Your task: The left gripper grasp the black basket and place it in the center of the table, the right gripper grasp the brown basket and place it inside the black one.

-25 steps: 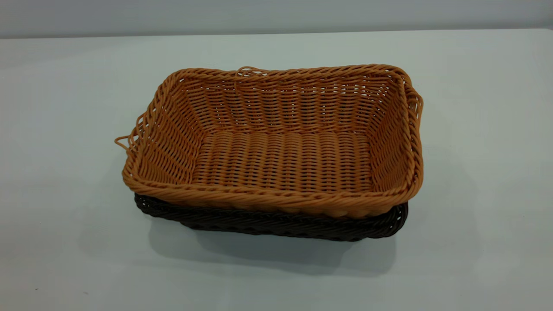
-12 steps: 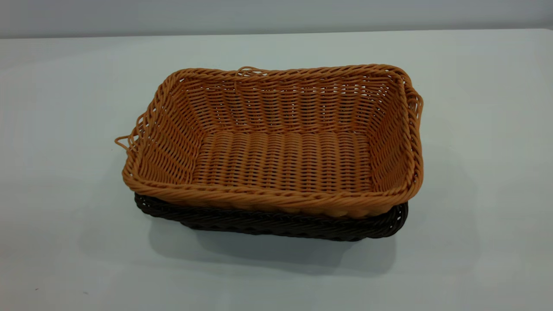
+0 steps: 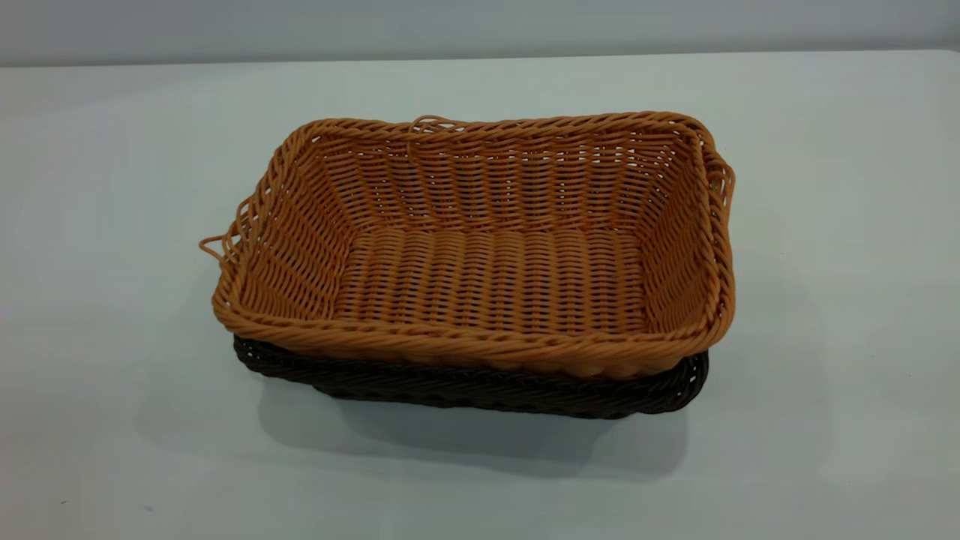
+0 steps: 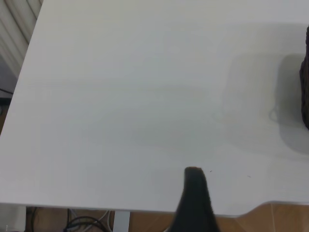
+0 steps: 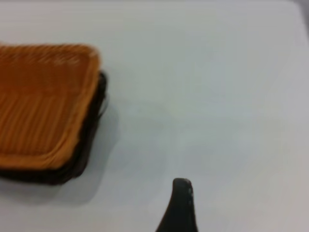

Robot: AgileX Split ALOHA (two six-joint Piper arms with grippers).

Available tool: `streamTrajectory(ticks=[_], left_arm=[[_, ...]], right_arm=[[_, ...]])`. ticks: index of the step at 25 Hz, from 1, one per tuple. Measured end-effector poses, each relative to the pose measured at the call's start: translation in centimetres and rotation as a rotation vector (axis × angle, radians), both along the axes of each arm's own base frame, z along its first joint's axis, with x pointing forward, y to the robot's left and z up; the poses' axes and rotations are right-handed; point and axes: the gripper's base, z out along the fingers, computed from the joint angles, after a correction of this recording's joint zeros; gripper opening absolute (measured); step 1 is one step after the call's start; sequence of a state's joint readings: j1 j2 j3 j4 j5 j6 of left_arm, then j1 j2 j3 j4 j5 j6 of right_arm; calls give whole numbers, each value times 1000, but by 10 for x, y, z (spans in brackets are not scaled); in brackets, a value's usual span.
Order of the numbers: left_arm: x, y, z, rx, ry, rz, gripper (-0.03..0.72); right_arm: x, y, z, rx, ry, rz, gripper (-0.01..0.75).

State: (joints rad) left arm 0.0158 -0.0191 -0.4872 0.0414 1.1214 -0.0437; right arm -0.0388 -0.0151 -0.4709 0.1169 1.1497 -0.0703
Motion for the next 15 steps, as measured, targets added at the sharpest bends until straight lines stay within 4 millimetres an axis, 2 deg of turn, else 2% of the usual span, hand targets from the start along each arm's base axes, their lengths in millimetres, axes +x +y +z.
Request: streamTrajectory(ticks=[5, 15], left_arm=[[0, 0, 0, 0, 0, 0, 527], [0, 0, 0, 0, 1, 1, 527]], right_arm=[[0, -4, 0, 34, 5, -83, 584], [0, -5, 0, 41, 6, -99, 584]])
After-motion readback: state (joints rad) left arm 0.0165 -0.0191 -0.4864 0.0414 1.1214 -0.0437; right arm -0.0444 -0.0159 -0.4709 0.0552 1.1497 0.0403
